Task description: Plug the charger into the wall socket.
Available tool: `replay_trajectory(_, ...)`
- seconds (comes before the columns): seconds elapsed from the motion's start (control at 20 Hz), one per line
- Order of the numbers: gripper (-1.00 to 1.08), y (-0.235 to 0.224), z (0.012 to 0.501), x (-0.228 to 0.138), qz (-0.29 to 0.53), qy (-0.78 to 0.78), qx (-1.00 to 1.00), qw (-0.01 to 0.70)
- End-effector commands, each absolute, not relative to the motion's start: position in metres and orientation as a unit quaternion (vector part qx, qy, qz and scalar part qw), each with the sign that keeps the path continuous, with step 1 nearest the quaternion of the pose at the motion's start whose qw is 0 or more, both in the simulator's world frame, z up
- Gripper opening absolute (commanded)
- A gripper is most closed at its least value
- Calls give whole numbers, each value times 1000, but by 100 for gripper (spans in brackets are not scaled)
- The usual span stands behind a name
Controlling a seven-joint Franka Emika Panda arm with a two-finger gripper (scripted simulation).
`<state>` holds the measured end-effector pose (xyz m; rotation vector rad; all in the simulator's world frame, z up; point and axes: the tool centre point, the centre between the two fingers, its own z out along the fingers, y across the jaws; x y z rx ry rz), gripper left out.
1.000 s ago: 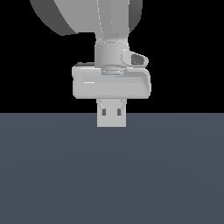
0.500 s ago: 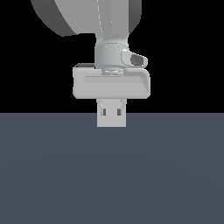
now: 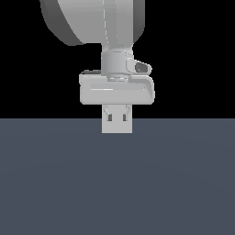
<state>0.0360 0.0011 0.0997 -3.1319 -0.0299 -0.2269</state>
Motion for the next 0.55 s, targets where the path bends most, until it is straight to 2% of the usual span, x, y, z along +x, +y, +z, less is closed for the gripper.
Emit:
replay_trajectory(0.0, -100, 1, 100, 45, -72, -10, -997, 1)
replay_trajectory(0.5, -100, 2, 100, 60, -72, -10, -997, 1)
